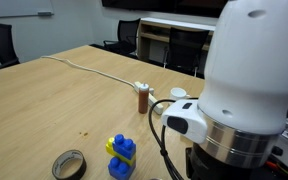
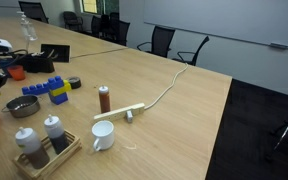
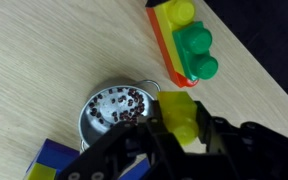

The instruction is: Get the small yellow building block and put it on top of the building blocks on the left

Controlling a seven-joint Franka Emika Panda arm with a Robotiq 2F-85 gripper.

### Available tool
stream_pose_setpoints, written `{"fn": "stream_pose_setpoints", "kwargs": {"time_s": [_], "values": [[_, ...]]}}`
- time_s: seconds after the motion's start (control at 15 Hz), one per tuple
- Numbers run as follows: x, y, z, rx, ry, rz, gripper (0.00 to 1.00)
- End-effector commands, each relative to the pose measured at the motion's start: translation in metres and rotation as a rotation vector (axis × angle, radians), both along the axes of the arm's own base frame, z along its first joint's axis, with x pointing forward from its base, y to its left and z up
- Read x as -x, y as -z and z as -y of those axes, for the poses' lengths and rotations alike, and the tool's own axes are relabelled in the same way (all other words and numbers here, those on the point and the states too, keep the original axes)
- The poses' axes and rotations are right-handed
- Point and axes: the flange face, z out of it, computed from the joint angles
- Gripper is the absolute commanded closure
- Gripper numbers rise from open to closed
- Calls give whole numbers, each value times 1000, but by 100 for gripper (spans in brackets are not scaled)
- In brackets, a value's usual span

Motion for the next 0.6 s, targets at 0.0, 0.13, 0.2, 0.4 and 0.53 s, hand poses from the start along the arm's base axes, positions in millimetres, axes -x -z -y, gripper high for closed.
{"fn": "stream_pose_setpoints", "kwargs": {"time_s": [0.0,0.13,0.2,0.4,0.53], "values": [[18,-6,6,-18,-27,-22,90],[29,-6,3,-26,-53,-32,90],[33,-6,1,-25,-64,-37,90],[44,-5,-3,2,-91,-48,90],[46,-2,-6,7,-109,-52,90]]}}
